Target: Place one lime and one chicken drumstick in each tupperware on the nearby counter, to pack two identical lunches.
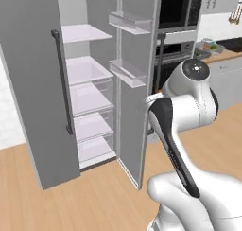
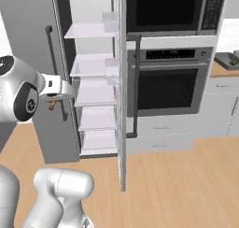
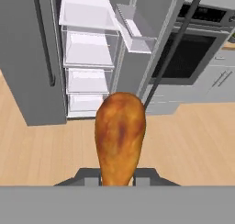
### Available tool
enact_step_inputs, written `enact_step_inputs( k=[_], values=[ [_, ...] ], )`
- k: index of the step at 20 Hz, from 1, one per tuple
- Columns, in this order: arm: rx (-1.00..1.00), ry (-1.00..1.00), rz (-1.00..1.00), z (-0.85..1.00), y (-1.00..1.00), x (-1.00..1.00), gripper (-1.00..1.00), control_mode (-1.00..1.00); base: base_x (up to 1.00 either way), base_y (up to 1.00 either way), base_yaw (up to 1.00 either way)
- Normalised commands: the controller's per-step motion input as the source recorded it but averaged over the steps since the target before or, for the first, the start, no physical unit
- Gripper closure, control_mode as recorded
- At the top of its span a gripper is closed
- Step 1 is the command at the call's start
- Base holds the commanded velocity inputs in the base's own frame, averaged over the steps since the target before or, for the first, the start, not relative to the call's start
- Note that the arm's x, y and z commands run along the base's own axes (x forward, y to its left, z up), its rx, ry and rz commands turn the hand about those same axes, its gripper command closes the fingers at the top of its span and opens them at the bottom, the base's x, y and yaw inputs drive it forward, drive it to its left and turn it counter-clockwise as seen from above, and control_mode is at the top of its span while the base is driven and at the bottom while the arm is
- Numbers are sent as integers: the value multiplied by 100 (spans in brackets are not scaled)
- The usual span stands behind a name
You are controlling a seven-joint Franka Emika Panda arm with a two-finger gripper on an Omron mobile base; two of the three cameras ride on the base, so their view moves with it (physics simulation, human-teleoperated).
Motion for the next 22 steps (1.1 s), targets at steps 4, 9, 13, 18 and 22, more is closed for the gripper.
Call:
enact_step_inputs(
  k=[4, 9, 13, 18, 22],
  values=[
    [0, 0, 0, 0, 0, 0, 100, 100, -100, -37, -50],
    [0, 0, 0, 0, 0, 0, 100, 100, -24, -68, -50],
    [0, 0, 0, 0, 0, 0, 100, 100, 100, -19, -18],
    [0, 0, 0, 0, 0, 0, 100, 100, 100, -10, -3],
    [0, 0, 0, 0, 0, 0, 100, 100, 100, -47, -2]
  ],
)
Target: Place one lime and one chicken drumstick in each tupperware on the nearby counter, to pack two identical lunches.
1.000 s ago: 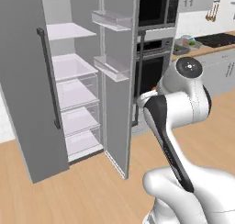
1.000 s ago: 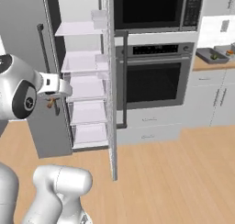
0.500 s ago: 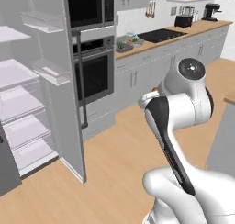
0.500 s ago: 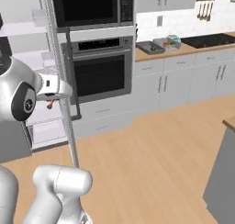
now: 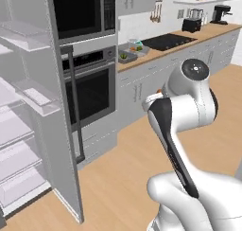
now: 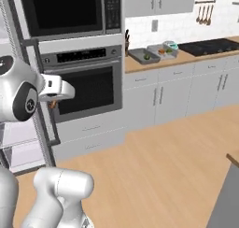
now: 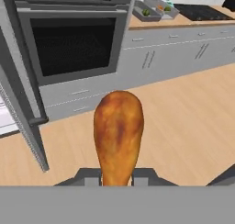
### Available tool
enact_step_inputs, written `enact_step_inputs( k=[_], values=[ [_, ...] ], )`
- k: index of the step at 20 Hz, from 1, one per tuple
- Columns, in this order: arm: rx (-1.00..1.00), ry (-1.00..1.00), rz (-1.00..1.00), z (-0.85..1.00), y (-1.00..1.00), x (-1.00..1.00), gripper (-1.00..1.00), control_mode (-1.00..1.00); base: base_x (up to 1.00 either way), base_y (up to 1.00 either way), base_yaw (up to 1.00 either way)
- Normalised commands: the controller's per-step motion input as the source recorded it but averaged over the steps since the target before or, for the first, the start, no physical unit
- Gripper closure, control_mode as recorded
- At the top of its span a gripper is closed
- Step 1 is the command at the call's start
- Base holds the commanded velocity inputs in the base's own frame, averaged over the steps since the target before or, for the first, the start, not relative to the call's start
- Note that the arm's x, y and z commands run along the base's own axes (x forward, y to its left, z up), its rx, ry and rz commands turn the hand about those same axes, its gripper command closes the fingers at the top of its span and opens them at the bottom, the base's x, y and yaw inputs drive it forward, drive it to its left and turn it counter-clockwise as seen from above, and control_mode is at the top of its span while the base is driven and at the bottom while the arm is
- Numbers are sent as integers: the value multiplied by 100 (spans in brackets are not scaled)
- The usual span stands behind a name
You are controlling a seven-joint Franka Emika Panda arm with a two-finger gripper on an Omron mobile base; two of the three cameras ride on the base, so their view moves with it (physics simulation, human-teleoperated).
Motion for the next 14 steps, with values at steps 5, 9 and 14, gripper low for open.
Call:
enact_step_inputs(
  k=[5, 9, 14],
  values=[
    [0, 0, 0, 0, 0, 0, 100, 100, 100, -94, -10],
    [0, 0, 0, 0, 0, 0, 100, 100, 100, -49, 0],
    [0, 0, 0, 0, 0, 0, 100, 100, 100, -31, 0]
  ],
)
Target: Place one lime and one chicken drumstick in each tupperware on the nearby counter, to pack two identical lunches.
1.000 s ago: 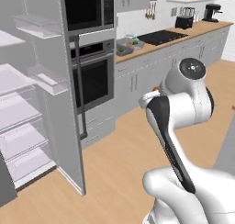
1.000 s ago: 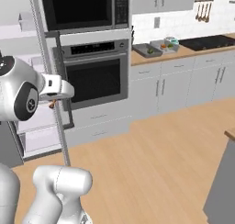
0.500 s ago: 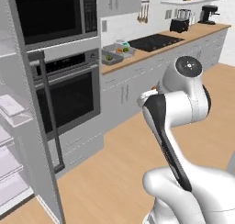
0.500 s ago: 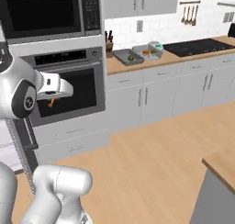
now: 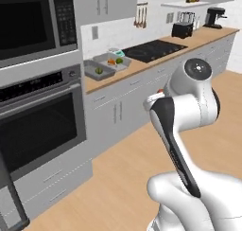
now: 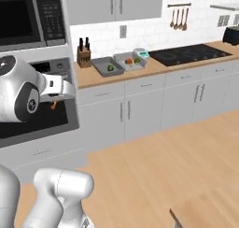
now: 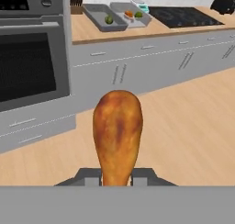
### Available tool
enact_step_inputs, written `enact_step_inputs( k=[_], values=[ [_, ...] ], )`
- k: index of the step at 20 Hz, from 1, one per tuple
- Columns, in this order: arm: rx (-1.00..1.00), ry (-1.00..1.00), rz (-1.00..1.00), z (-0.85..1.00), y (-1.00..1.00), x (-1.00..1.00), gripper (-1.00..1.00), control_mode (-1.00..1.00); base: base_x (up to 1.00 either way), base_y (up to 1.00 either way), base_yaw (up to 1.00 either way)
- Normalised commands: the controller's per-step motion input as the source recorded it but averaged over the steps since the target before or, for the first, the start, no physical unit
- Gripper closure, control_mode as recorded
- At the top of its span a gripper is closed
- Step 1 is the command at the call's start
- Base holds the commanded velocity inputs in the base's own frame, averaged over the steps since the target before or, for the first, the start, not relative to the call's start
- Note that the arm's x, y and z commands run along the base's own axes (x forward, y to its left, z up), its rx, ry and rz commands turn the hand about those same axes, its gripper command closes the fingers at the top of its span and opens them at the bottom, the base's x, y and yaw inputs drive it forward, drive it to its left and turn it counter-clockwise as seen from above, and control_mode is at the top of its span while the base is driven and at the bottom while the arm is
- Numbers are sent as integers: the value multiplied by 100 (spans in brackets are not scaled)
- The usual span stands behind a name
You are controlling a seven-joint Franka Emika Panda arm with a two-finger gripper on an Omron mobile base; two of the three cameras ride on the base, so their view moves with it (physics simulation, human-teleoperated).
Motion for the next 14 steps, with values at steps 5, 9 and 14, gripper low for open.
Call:
enact_step_inputs(
  k=[5, 9, 14],
  values=[
    [0, 0, 0, 0, 0, 0, 100, 100, 100, -29, 1],
    [0, 0, 0, 0, 0, 0, 100, 100, 100, -3, 0],
    [0, 0, 0, 0, 0, 0, 100, 100, 100, -20, 4]
  ],
)
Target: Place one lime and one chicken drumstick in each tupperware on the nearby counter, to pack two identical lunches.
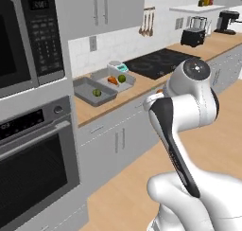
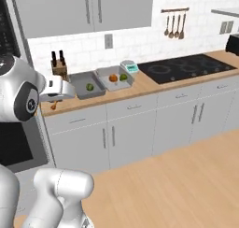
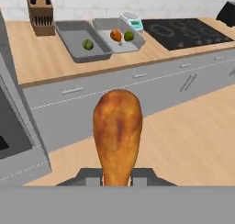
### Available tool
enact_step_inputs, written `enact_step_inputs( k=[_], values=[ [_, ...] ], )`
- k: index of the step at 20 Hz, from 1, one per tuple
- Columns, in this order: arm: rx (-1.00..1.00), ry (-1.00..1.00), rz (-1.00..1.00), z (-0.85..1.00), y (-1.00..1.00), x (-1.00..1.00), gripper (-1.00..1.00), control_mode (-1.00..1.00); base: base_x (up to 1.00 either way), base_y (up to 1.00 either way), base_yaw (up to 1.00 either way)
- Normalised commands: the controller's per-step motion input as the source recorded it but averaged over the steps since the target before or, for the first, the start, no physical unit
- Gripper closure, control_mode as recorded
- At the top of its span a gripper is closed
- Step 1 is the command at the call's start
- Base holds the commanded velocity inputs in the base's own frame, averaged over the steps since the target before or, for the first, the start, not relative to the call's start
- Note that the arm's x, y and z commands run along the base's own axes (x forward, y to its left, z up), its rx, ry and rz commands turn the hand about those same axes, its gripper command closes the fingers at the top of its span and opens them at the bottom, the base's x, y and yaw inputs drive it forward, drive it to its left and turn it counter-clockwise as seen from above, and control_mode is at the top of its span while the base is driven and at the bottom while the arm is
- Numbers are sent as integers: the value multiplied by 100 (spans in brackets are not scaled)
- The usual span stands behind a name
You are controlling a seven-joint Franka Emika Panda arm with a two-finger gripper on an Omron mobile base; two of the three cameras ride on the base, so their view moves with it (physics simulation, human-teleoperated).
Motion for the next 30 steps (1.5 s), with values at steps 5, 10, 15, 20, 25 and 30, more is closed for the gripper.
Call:
enact_step_inputs(
  k=[5, 10, 15, 20, 25, 30],
  values=[
    [0, 0, 0, 0, 0, 0, 100, 100, 100, -42, 5],
    [0, 0, 0, 0, 0, 0, 100, 100, 100, -1, 11],
    [1, 0, 8, -8, 4, 34, 100, -100, 56, 0, 7],
    [4, 0, 17, -36, 78, 100, 100, -100, 0, 0, 0],
    [0, 11, 4, -56, 100, 100, 100, -100, 0, 0, 0],
    [0, 15, 3, -62, 79, 100, 100, -100, 0, 0, 0]
  ],
)
